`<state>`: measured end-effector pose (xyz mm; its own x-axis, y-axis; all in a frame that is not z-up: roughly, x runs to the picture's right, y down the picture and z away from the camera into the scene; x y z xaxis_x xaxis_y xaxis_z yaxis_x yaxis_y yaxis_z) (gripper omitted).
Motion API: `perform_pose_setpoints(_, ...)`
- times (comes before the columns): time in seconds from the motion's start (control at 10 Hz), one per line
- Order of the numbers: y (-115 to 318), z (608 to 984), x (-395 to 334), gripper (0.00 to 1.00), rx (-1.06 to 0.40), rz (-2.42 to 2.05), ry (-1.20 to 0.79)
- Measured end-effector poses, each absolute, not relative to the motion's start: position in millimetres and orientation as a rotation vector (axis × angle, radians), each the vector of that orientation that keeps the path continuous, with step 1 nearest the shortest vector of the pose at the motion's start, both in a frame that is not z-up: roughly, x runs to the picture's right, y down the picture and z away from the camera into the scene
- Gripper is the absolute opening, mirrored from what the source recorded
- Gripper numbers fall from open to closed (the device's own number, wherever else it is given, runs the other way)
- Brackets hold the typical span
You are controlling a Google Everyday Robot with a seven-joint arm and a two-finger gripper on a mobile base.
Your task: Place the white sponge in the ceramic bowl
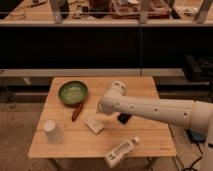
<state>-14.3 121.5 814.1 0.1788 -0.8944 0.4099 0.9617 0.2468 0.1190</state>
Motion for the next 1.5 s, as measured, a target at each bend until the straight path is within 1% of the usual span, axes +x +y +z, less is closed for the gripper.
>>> perform_pose_setpoints(0.2, 111, 817, -16, 0.64, -0.193, -1.348, -0.457)
perform_pose_setpoints(0.3, 100, 814, -16, 0.74, -0.215, -1.384, -0.511)
perform_pose_setpoints(0.4, 81, 808, -14, 0.8, -0.259, -1.438, -0.603)
perform_pose_setpoints(0.6, 60, 798, -26, 0.8, -0.317, -1.512, -0.727)
perform_pose_setpoints(0.8, 55, 797, -28, 0.8, -0.368, -1.608, -0.842)
perform_pose_setpoints(0.9, 58, 800, -33, 0.8, -0.365, -1.651, -0.883)
perform_pose_setpoints(1.0, 71, 803, -28, 0.8, -0.331, -1.7, -0.919)
perform_pose_setpoints(1.1, 88, 802, -26, 0.8, -0.251, -1.734, -0.919)
perform_pose_setpoints(1.4, 151, 793, -29, 0.8, -0.015, -1.843, -0.87)
perform_pose_setpoints(1.5, 166, 793, -31, 0.8, 0.029, -1.878, -0.835)
